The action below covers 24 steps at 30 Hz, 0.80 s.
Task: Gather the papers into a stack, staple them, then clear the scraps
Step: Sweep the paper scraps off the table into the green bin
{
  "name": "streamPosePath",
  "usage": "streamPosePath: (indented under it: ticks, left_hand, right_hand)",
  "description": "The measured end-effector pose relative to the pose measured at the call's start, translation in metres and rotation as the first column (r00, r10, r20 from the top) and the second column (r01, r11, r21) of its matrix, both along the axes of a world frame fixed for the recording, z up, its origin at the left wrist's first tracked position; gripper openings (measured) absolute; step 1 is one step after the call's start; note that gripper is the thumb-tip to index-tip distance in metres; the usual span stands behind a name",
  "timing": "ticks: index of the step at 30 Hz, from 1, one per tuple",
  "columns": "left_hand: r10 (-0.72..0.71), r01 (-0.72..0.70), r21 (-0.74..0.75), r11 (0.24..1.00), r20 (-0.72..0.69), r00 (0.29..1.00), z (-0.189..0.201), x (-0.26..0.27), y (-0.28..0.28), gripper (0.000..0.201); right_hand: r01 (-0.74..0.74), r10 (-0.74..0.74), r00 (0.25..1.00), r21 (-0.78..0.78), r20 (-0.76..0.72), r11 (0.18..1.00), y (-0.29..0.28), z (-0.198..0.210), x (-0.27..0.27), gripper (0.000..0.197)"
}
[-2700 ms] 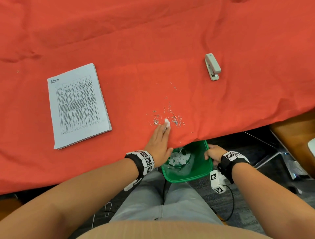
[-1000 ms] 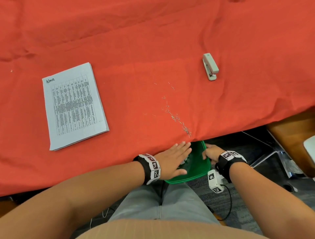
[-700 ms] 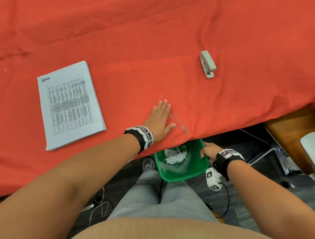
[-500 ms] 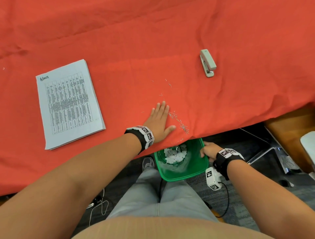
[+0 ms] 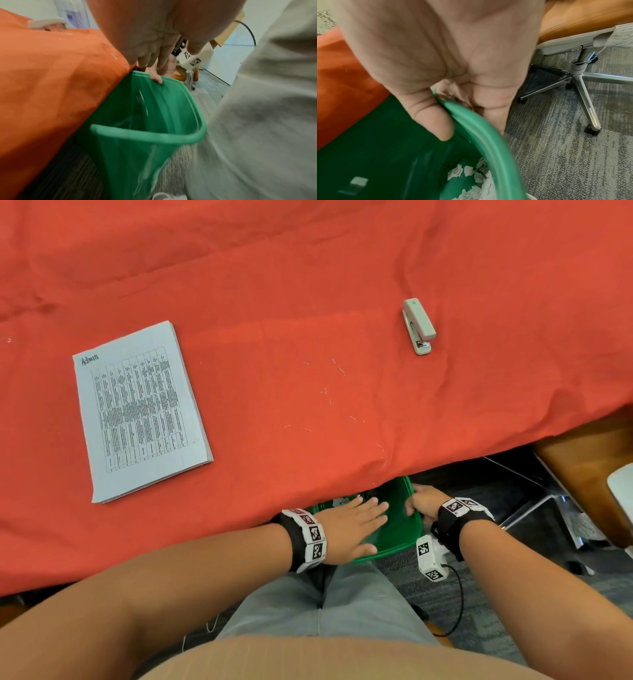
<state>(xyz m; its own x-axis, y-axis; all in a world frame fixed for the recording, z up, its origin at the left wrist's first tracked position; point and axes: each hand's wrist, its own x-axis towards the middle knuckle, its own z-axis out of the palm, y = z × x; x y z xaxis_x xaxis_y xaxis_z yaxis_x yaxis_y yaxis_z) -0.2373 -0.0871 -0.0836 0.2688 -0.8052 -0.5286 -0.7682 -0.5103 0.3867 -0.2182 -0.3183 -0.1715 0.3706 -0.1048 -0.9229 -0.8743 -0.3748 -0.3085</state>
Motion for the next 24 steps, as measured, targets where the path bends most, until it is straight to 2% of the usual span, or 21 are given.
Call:
streamPosePath:
  ticks: [4, 6, 8, 11, 14, 16, 18, 19, 21, 24]
  left_hand:
    - [0.198, -0.189, -0.119, 0.975, 0.073, 0.977, 0.023, 0.037, -0.014, 0.062]
    - [0.311, -0.301, -0.103, 0.948, 0.104, 0.945, 0.026, 0.058, -0.019, 0.067]
    - [0.356, -0.353, -0.044, 0.935, 0.125, 0.926, 0.023, 0.07, -0.021, 0.073]
    - [0.272, -0.276, 0.004, 0.961, 0.136, 0.952, 0.016, 0.064, -0.019, 0.078]
    - [0.095, -0.105, 0.059, 0.993, 0.156, 0.983, 0.006, 0.041, -0.017, 0.074]
    - [-0.018, 0.008, 0.133, 0.991, 0.08, 0.997, 0.003, 0.028, -0.015, 0.065]
    - [-0.044, 0.046, 0.108, 0.993, -0.016, 0.999, 0.01, 0.025, -0.012, 0.056]
    - [0.009, -0.007, 0.045, 0.999, -0.043, 0.999, 0.016, 0.027, -0.009, 0.054]
    - [0.224, -0.229, -0.103, 0.968, -0.055, 0.973, 0.031, 0.04, 0.001, 0.056]
    - [0.546, -0.533, -0.162, 0.83, 0.049, 0.836, 0.041, 0.07, 0.025, 0.064]
  right_hand:
    - [-0.028, 0.028, 1.0, 0.0, 0.012, 1.0, 0.0, 0.008, 0.003, 0.048]
    - [0.001, -0.001, 1.0, 0.024, 0.01, 1.0, -0.004, -0.003, 0.001, 0.058]
    - [0.037, -0.037, 0.999, 0.042, -0.002, 0.998, -0.008, -0.014, -0.001, 0.071]
    - [0.033, -0.033, 0.999, 0.047, -0.002, 0.998, -0.008, -0.017, 0.0, 0.074]
    - [0.053, -0.053, 0.999, 0.061, -0.006, 0.997, -0.006, -0.013, 0.0, 0.071]
    - [0.026, -0.026, 1.0, 0.054, 0.001, 0.998, -0.003, -0.007, 0.0, 0.062]
    - [0.018, -0.018, 1.0, 0.038, -0.002, 0.999, 0.0, 0.002, 0.002, 0.054]
    - [0.004, -0.004, 1.0, 0.034, -0.003, 0.999, -0.001, 0.004, 0.003, 0.051]
    - [-0.01, 0.009, 1.0, 0.022, 0.015, 1.0, 0.0, 0.005, 0.004, 0.047]
    - [0.009, -0.01, 1.0, 0.024, 0.026, 1.0, -0.001, -0.003, 0.005, 0.06]
